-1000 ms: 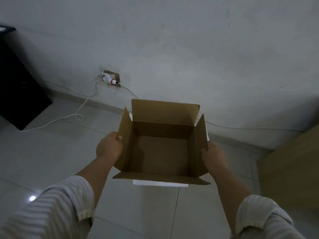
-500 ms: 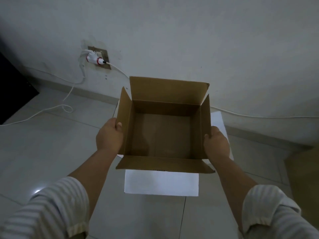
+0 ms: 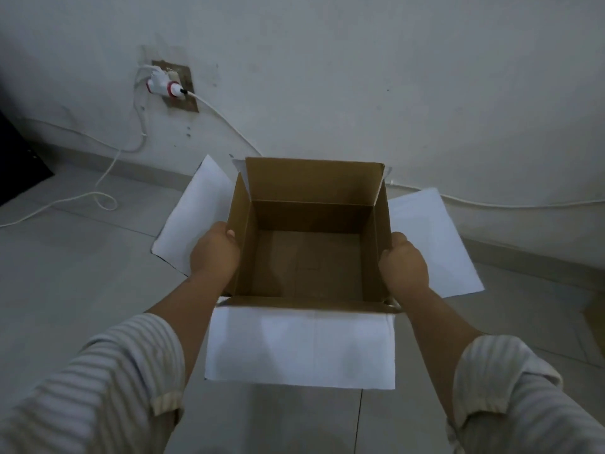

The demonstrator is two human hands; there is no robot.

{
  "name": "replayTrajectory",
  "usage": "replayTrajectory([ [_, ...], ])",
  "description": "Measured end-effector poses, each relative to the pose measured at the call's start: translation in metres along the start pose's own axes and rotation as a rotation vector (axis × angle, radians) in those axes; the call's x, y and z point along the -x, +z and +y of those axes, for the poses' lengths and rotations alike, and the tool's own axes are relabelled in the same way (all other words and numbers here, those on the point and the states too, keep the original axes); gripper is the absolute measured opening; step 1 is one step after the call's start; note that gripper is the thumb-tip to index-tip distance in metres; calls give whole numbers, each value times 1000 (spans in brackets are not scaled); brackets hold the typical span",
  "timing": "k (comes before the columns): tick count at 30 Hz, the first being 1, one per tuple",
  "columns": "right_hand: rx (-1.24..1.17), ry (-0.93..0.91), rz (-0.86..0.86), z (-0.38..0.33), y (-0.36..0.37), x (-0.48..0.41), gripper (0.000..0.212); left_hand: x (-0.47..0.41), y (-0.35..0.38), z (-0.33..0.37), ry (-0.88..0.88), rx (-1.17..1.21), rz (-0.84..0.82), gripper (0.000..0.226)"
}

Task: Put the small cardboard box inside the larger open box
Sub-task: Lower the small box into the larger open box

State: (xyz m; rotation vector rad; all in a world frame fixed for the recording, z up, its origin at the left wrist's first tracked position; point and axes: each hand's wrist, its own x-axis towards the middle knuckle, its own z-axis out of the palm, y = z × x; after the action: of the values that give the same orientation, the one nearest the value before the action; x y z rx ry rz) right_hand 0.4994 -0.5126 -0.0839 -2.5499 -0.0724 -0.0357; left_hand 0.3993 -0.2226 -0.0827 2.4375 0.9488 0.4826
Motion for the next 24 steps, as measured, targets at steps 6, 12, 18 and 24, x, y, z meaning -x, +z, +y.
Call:
replayTrajectory([
  [6,-34,-44,2,27,23,7,26,12,29,-27,15,41,-34,22],
  [12,226,-269,-102,32,48,41,33,55,51,-41,208,-214,-331,53],
  [18,264,-328,-281,35,85,67,48,84,76,-54,293,-358,-366,73],
  [24,304,-341,-230,38,96,63,53,76,82,-55,329,-350,-314,80],
])
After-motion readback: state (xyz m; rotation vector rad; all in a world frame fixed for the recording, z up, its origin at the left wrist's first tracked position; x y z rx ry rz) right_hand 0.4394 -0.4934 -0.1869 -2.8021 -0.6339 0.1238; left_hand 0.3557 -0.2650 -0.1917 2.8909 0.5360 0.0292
